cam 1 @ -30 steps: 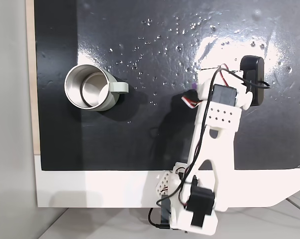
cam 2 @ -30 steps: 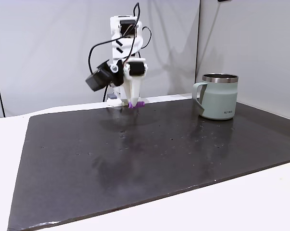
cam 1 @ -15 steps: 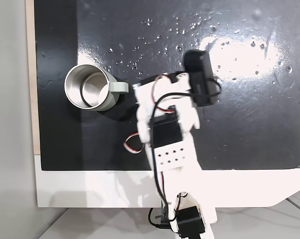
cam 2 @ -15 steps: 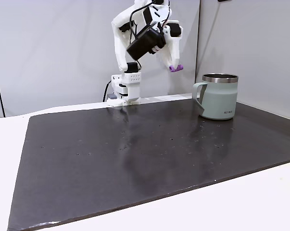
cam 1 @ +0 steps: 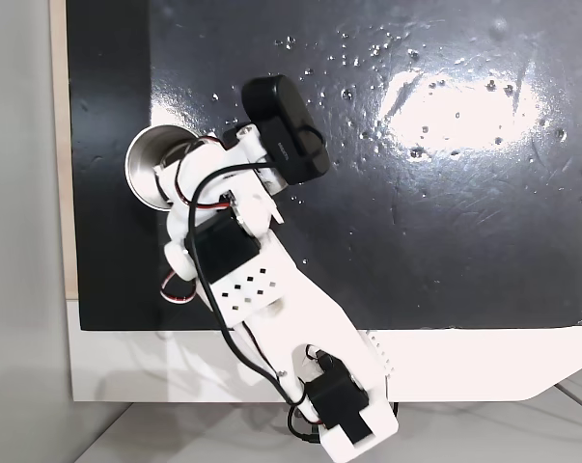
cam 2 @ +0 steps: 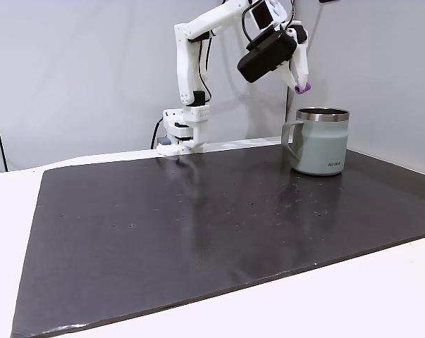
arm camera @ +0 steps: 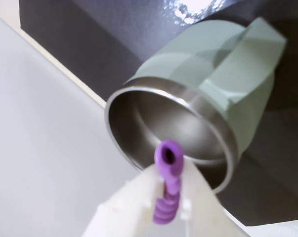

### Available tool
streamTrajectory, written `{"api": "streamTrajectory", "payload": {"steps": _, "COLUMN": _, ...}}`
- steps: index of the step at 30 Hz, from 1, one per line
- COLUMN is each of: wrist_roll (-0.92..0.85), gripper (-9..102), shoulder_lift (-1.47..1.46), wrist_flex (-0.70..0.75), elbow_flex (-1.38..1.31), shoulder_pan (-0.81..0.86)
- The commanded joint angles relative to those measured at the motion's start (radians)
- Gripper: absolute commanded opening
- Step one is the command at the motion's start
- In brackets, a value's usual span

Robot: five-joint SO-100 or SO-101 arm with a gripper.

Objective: Grasp a pengrip and put it in the cup.

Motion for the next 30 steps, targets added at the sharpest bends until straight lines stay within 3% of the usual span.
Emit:
{"api": "streamTrajectory", "payload": {"steps": 1, "wrist_roll": 0.014, "gripper": 0, "shoulder_lift": -0.040, "wrist_flex": 0.006, "elbow_flex": -0.146, "shoulder_pan": -0.046}}
{"api": "streamTrajectory", "payload": {"steps": 12, "wrist_roll": 0.029, "gripper": 1, "shoulder_lift": -0.192, "wrist_flex": 0.058, "elbow_flex": -0.331, "shoulder_pan": -0.078}}
{"api": "streamTrajectory", "payload": {"steps": 18, "wrist_roll": 0.023, "gripper": 24, "shoulder_lift": -0.186, "wrist_flex": 0.078, "elbow_flex": -0.331, "shoulder_pan": -0.078}}
{"api": "streamTrajectory", "payload": {"steps": 30, "wrist_roll": 0.023, "gripper": 24, "shoulder_lift": -0.179, "wrist_flex": 0.087, "elbow_flex": -0.331, "shoulder_pan": -0.077}}
